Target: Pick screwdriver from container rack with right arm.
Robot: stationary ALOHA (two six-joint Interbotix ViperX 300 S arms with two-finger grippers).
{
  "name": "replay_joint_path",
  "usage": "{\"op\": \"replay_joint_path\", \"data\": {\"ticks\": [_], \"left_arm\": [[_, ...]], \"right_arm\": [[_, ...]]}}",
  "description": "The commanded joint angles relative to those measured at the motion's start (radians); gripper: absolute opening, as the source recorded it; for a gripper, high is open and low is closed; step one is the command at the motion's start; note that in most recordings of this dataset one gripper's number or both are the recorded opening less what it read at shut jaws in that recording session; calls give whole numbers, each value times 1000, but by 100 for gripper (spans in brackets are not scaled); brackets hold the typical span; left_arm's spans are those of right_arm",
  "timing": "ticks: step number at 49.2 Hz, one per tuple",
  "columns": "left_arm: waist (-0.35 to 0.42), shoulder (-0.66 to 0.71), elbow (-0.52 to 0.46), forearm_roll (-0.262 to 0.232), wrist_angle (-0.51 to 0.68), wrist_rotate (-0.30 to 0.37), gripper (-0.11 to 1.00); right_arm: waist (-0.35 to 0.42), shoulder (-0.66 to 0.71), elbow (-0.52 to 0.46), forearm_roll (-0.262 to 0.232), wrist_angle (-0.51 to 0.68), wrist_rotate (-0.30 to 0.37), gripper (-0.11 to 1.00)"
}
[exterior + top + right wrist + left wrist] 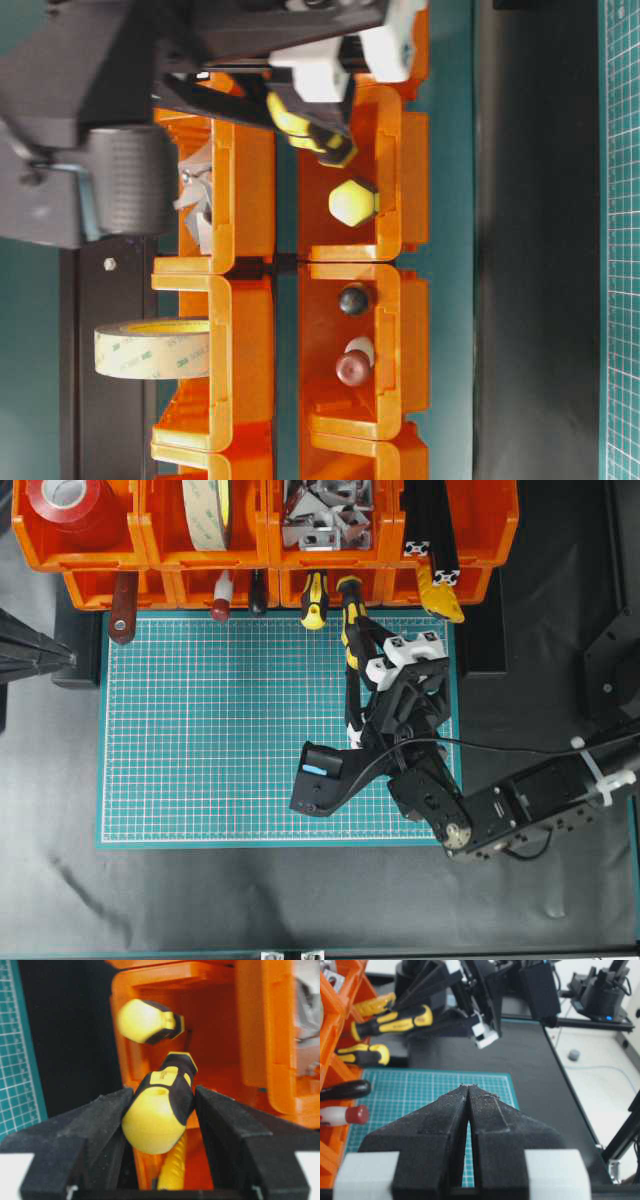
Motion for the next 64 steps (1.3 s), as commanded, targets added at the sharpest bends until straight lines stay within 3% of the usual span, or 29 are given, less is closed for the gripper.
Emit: {"op": "replay_joint_path", "data": {"ticks": [1, 10, 19, 30, 43, 54, 64], "left_arm": [[0, 3, -12, 2, -5, -6, 0], [0, 0, -12, 2, -5, -5, 0], [0, -2, -12, 2, -5, -5, 0], [0, 0, -11, 2, -5, -5, 0], [0, -2, -11, 2, -5, -5, 0], [0, -15, -12, 2, -5, -3, 0], [0, -35, -17, 2, -5, -5, 0]], "right_arm": [[25, -14, -40, -5, 57, 2, 43], [67, -14, -52, 9, 137, 2, 43], [103, -15, -43, 94, 163, 2, 43], [166, -9, -71, 117, 221, 2, 43], [296, 17, -178, 120, 394, -14, 43], [400, 61, -279, 115, 417, -156, 43], [439, 109, -370, 114, 420, -268, 43]]}}
